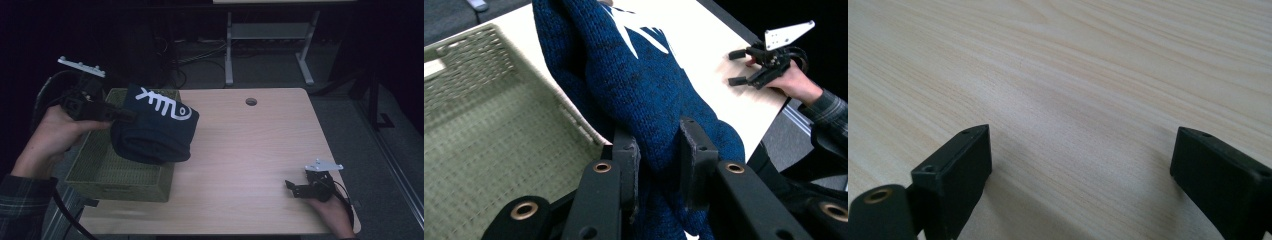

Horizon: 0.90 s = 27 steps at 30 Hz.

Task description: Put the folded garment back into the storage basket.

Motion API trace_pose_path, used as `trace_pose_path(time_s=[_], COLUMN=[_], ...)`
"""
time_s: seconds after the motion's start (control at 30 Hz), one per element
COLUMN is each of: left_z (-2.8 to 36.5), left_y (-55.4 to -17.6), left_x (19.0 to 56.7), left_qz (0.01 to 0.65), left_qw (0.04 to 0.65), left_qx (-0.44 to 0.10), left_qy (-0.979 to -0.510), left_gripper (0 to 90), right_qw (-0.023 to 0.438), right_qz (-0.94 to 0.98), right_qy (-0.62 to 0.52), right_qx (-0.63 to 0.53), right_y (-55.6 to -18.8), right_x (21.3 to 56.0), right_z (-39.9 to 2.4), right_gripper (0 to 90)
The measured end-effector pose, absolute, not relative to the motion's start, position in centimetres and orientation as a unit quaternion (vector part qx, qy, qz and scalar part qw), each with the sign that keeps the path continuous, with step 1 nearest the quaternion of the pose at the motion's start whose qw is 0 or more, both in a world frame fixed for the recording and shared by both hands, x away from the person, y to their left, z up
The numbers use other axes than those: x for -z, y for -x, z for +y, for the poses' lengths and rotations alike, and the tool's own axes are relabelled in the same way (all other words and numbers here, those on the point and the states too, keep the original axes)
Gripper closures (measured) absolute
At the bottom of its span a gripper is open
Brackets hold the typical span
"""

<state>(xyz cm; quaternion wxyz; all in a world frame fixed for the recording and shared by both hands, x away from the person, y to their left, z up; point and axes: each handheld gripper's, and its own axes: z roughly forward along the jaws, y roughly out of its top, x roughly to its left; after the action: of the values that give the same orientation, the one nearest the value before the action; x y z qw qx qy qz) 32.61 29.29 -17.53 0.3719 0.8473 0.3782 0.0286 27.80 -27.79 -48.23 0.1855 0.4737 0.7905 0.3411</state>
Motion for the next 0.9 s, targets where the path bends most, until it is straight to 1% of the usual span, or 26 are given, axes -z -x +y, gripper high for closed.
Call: trace_pose_path(time_s=[0.23,0.43,0.9], left_z=[32.6,34.7,37.4], left_y=[-32.3,-32.3,-33.3], left_x=[17.9,19.1,23.2], left_qz=[0.407,0.431,0.473], left_qw=[0.383,0.383,0.375], left_qx=[-0.032,-0.029,-0.006], left_qy=[-0.829,-0.817,-0.798], left_gripper=[73.1,73.1,73.1], right_qw=[0.185,0.185,0.187], right_qz=[0.790,0.790,0.790], right_qy=[-0.474,-0.474,-0.474], right_qx=[-0.341,-0.341,-0.341], right_y=[-27.8,-27.8,-27.8], right_x=[48.2,48.2,48.2], right_z=[-27.8,-27.8,-27.8], right_gripper=[9.4,9.4,9.4])
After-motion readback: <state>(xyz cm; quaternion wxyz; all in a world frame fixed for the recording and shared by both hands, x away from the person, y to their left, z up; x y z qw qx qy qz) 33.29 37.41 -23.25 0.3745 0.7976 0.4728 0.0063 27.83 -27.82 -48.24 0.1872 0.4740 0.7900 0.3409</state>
